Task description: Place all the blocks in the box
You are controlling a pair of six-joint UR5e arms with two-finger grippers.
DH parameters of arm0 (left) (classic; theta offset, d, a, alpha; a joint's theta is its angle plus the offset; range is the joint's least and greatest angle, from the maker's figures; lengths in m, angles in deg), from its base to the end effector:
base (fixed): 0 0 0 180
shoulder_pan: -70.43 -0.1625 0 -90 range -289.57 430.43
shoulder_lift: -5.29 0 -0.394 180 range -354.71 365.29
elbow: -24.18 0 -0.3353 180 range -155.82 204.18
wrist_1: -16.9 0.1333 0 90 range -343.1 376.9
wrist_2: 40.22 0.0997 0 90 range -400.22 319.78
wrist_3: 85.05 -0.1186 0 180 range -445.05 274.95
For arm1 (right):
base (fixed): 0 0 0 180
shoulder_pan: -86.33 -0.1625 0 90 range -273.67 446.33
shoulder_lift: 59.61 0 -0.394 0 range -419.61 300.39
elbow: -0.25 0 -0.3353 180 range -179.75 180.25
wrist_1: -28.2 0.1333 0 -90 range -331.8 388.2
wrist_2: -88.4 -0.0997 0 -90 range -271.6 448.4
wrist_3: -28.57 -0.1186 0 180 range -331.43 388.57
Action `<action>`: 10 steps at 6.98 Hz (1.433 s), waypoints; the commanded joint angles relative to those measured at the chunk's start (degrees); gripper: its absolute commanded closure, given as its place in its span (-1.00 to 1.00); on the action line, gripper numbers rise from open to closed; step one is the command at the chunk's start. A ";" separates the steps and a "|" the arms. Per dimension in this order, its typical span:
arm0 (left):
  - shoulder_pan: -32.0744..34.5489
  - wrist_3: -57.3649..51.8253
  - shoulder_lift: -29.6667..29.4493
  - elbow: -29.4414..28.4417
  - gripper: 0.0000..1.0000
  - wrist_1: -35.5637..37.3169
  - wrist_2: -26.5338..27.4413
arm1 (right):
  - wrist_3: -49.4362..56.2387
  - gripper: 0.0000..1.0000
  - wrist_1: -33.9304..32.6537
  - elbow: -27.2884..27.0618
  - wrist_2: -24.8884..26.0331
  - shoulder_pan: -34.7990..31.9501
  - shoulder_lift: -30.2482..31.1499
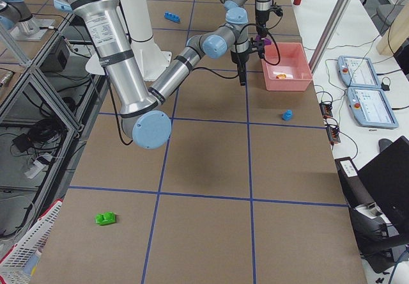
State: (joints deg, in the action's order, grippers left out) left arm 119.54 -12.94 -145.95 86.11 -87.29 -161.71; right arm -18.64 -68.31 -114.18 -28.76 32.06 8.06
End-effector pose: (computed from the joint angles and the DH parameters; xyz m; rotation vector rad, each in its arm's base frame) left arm 0.4488 -0.6273 0.1638 0.0128 0.9582 -0.2757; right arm -0.2415 -0.4713 0.2988 0.2153 -0.7957 0.0224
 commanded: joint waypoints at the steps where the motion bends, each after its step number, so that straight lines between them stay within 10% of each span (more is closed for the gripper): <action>1: 2.29 -0.05 -7.20 -16.25 1.00 -5.91 -0.16 | 0.01 -0.99 0.00 -0.01 0.00 0.21 0.09; 3: 3.53 -1.53 -8.89 -22.72 0.61 -9.70 -1.64 | 0.18 -0.99 0.00 0.17 0.00 0.39 0.26; 4: 3.62 -5.54 -9.15 -22.56 -0.98 -9.63 -2.96 | 0.18 -0.99 0.00 0.17 0.09 0.48 0.27; 10: 4.41 -7.25 8.74 5.78 -1.00 -9.01 -9.12 | 0.53 -1.00 -0.08 2.89 0.18 0.66 0.09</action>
State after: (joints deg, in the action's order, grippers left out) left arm 123.43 -20.06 -141.91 85.85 -96.32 -170.41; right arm -18.41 -68.33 -111.70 -28.61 32.78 8.10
